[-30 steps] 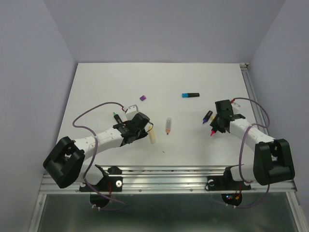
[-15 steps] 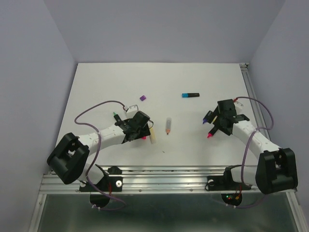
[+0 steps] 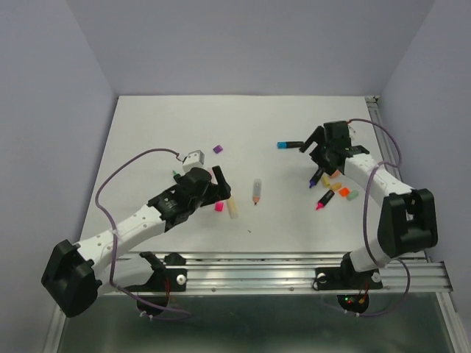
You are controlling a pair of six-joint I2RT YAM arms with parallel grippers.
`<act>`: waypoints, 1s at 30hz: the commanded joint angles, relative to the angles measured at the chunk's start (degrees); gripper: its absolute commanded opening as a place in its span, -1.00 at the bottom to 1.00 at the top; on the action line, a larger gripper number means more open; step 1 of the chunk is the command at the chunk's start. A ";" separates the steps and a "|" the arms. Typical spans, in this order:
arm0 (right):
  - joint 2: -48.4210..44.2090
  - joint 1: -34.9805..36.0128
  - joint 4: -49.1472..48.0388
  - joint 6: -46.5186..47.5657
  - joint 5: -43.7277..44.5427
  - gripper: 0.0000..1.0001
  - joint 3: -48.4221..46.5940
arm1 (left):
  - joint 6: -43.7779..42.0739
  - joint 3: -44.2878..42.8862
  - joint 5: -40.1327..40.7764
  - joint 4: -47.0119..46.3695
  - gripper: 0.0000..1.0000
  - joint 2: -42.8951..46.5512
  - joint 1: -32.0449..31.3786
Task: Open the pen caps
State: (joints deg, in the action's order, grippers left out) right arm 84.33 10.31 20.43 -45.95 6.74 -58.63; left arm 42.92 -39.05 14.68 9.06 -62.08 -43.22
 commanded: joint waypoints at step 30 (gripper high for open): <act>49.08 7.54 23.17 -17.24 22.08 0.26 -50.45 | -3.63 8.55 -0.09 -7.13 0.98 5.48 0.33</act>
State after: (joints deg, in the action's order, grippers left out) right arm 131.72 16.56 41.80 -62.57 27.24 -108.40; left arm 40.36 -31.35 13.72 3.81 -57.95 -43.03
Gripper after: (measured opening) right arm 0.672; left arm 0.987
